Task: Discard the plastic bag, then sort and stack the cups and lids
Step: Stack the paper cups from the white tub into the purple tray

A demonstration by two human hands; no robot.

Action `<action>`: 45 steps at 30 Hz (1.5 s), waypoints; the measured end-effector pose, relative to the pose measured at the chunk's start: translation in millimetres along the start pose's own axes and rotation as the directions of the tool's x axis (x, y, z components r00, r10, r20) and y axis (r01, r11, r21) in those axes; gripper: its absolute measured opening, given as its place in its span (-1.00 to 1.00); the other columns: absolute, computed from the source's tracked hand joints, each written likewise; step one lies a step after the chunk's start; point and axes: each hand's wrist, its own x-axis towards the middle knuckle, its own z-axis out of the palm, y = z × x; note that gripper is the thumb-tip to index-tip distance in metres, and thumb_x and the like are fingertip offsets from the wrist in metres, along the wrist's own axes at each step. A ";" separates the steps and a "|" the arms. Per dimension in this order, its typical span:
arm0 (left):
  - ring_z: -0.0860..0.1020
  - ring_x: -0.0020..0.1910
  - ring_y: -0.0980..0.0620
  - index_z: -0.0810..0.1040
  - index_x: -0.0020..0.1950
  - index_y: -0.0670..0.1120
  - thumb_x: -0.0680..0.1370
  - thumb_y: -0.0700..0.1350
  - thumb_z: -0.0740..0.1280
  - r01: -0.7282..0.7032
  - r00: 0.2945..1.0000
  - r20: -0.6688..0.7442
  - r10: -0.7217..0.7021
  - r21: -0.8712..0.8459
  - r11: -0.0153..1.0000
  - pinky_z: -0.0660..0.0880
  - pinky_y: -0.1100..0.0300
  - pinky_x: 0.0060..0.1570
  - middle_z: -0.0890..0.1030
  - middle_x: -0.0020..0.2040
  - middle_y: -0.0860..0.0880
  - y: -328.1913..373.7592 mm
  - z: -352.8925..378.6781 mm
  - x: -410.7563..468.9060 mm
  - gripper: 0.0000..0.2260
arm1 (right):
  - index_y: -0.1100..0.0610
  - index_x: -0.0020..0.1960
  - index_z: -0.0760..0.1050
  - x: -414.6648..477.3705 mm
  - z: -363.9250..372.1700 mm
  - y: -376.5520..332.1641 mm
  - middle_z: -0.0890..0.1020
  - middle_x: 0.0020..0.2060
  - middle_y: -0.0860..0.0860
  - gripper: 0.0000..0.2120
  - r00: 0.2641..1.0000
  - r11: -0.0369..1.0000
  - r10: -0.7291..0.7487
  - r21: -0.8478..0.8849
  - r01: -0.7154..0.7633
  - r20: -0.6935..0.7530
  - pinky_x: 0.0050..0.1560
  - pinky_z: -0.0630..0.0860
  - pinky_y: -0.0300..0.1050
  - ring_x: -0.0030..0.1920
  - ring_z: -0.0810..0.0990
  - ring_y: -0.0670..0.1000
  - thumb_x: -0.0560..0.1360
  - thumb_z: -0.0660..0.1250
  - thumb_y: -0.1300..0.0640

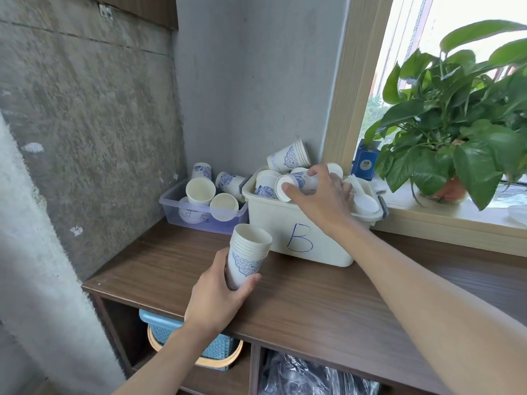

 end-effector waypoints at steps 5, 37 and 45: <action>0.58 -0.01 0.19 0.35 0.17 0.25 0.35 0.33 0.40 0.007 1.000 -0.011 -0.007 -0.004 1.000 0.56 -0.01 0.04 0.60 -0.01 0.25 0.1 -0.5 0.4 -0.53 | -0.01 0.15 0.28 -3.1 -3.2 -4.9 0.44 0.16 0.06 -0.40 0.997 0.995 0.016 0.104 -0.007 -0.079 0.22 0.31 0.09 0.20 0.31 0.13 0.27 0.44 -0.24; 0.59 -0.04 0.16 0.35 0.20 0.13 0.40 0.22 0.46 0.054 0.996 -0.075 -0.057 -0.047 0.997 0.57 0.03 -0.01 0.60 -0.04 0.19 1.7 -0.1 1.4 -0.52 | 0.02 0.35 0.37 -40.6 16.7 11.7 0.53 0.22 -0.03 -0.59 0.915 0.876 -0.401 -0.273 0.398 0.046 0.26 0.20 -0.04 0.24 0.40 0.05 0.54 0.23 -0.08; 0.59 -0.06 0.17 0.36 0.19 0.12 0.41 0.20 0.46 0.051 0.995 -0.080 -0.054 -0.044 0.998 0.57 0.02 -0.02 0.59 -0.04 0.18 2.3 0.2 0.6 -0.53 | 0.08 -0.07 0.62 -39.6 5.2 12.8 0.68 -0.16 -0.01 -0.88 0.955 0.971 -0.238 -0.037 0.235 -0.176 0.10 0.32 -0.03 -0.13 0.48 0.02 0.52 0.36 0.05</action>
